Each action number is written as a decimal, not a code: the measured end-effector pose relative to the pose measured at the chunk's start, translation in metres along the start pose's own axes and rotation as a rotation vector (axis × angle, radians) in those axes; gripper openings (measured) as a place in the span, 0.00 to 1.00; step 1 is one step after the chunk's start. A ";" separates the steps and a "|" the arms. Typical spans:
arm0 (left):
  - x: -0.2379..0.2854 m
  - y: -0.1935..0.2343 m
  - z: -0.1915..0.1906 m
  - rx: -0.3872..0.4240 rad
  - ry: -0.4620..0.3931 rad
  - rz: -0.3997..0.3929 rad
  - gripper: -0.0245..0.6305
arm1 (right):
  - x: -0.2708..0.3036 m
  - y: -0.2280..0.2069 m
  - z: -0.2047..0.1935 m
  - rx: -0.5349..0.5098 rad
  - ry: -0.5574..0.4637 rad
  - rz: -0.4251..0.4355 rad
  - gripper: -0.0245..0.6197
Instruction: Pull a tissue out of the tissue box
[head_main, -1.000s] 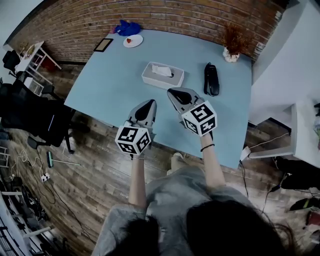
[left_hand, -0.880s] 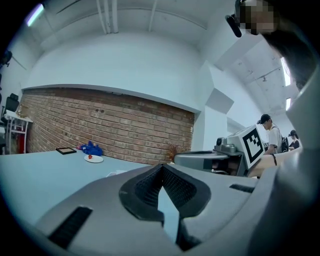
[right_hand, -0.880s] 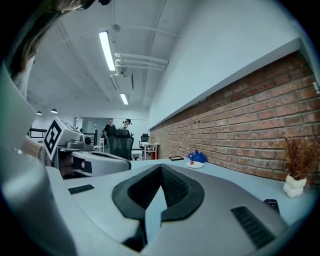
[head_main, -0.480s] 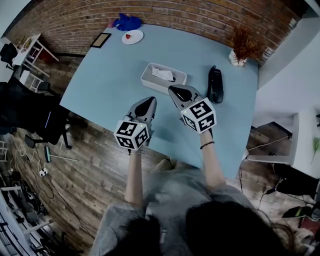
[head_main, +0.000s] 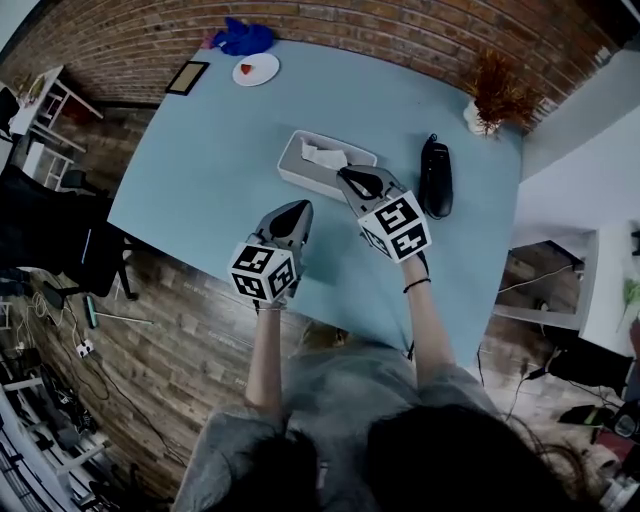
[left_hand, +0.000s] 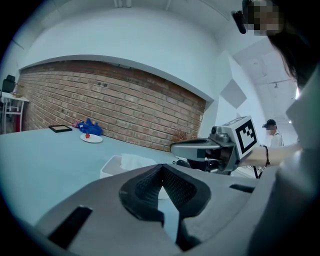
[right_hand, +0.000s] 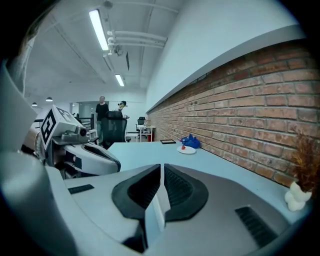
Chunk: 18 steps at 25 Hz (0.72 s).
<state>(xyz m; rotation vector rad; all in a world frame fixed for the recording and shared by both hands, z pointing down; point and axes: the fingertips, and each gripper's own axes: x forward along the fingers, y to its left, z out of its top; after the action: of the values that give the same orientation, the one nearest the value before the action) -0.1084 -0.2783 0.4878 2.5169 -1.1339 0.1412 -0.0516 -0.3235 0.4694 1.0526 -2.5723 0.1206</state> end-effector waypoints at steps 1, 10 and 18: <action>0.002 0.004 -0.002 -0.005 0.005 0.000 0.04 | 0.004 -0.003 -0.002 -0.014 0.015 0.004 0.04; 0.023 0.032 -0.009 -0.039 0.032 0.010 0.04 | 0.041 -0.024 -0.023 -0.037 0.094 0.054 0.21; 0.038 0.048 -0.012 -0.064 0.048 0.015 0.04 | 0.072 -0.046 -0.041 -0.037 0.180 0.095 0.33</action>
<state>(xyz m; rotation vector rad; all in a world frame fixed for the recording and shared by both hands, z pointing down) -0.1182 -0.3298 0.5220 2.4366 -1.1207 0.1656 -0.0547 -0.3958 0.5312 0.8655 -2.4520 0.1826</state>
